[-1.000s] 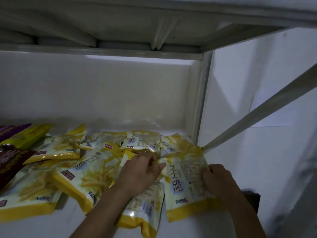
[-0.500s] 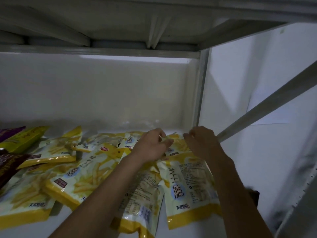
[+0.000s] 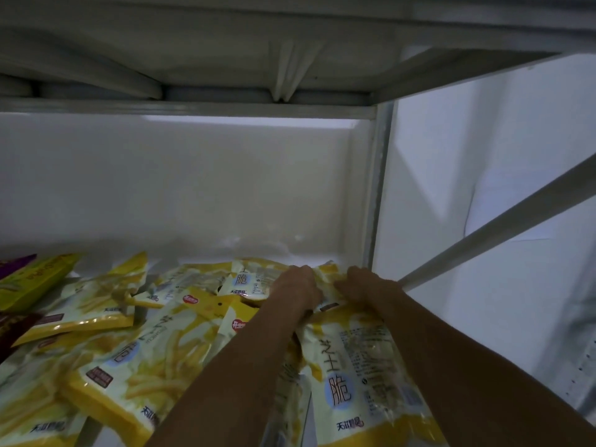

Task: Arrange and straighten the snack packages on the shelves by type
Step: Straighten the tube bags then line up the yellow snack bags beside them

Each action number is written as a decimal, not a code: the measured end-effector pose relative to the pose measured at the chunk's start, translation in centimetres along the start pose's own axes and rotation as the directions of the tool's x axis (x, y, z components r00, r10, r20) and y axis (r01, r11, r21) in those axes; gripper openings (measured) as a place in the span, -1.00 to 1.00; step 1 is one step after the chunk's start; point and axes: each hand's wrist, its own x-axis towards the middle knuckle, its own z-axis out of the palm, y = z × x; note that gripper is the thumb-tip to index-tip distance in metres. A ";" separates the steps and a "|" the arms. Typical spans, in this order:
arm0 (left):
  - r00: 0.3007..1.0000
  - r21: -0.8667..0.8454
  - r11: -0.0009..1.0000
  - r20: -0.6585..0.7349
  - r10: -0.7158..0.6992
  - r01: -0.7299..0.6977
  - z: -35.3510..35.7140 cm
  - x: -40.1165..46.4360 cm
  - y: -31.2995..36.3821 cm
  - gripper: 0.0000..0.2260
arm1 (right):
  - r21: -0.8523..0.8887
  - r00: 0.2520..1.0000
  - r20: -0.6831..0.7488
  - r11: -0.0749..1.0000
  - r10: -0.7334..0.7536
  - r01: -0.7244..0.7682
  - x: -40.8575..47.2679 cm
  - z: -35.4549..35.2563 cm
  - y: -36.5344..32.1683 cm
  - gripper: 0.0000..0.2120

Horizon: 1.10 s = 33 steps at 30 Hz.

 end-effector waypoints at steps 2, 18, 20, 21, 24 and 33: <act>1.000 0.027 1.000 -0.002 -0.003 0.003 0.5 0.0 0.5 -0.59 | -0.010 0.999 -0.047 1.000 0.002 -0.002 0.3 0.1 0.0 -0.54; 0.976 -0.835 0.527 0.048 -0.211 0.155 0.4 1.9 0.5 -0.68 | 0.474 0.864 -0.489 0.868 0.120 0.147 -0.1 -4.2 -1.0 -0.89; 0.979 -0.927 0.352 0.064 -0.194 0.130 -0.3 1.7 0.4 -0.50 | 0.563 0.853 -0.505 0.800 0.133 0.209 -0.7 -4.5 -1.0 -0.90; 0.982 -0.958 0.266 0.057 -0.181 0.105 -0.6 1.5 0.4 -0.37 | 0.634 0.850 -0.502 0.737 0.162 0.234 -1.0 -4.6 -0.9 -0.88; 0.986 -0.988 0.154 -0.047 -0.158 -0.022 -2.4 0.8 0.1 -0.29 | 0.824 0.860 -0.431 0.507 0.273 0.252 -2.2 -5.1 -0.8 -0.83; 0.945 -0.890 0.383 -0.308 -0.108 -0.246 -6.6 -3.9 -4.3 -0.82 | 0.894 0.907 -0.411 0.236 0.090 0.381 -8.5 -4.4 -3.4 -0.68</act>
